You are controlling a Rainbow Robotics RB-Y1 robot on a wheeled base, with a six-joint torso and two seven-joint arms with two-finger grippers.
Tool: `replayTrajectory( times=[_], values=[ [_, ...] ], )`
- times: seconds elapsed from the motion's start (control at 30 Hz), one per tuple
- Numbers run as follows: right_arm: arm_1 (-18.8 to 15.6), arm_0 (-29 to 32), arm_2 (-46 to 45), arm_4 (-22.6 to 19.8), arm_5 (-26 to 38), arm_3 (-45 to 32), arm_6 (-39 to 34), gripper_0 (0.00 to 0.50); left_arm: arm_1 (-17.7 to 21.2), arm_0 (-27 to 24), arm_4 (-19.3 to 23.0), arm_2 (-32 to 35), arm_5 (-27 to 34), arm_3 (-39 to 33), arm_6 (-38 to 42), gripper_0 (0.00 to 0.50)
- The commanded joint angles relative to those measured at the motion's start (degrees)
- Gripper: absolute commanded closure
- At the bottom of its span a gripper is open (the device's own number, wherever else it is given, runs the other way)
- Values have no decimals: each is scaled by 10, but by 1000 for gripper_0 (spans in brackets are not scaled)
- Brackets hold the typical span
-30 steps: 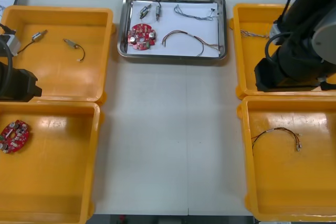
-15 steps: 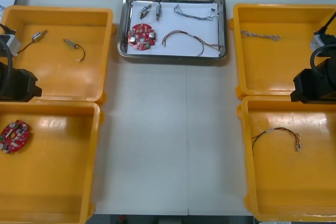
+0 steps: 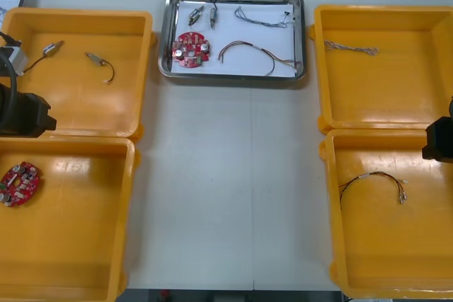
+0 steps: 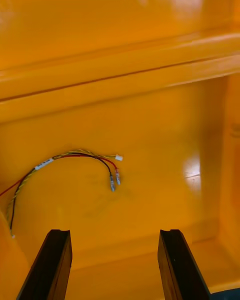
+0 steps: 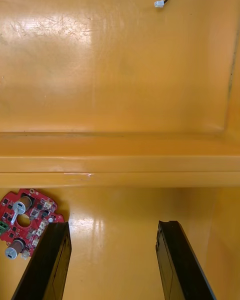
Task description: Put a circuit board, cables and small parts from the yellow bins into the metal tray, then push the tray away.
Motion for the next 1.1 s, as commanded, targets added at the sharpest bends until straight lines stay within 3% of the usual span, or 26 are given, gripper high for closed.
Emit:
replayTrajectory(
  times=[0.03,0.2,0.43,0.53,1.1],
  values=[
    [10,26,-26,24,-11,-13,45,0,-5,7,-3,14,4,-7,-13,0],
    [19,39,-34,38,-17,-13,84,0,-5,7,-3,14,4,-7,-13,0],
    [48,70,-96,5,-19,-13,145,0,-5,7,-3,14,4,-7,-13,0],
    [51,75,-106,-9,-20,-13,146,0,-5,7,-3,14,4,-7,-13,0],
    [67,75,-106,1,-29,-14,147,0,-5,7,-3,14,4,-7,-13,0]
  ],
)
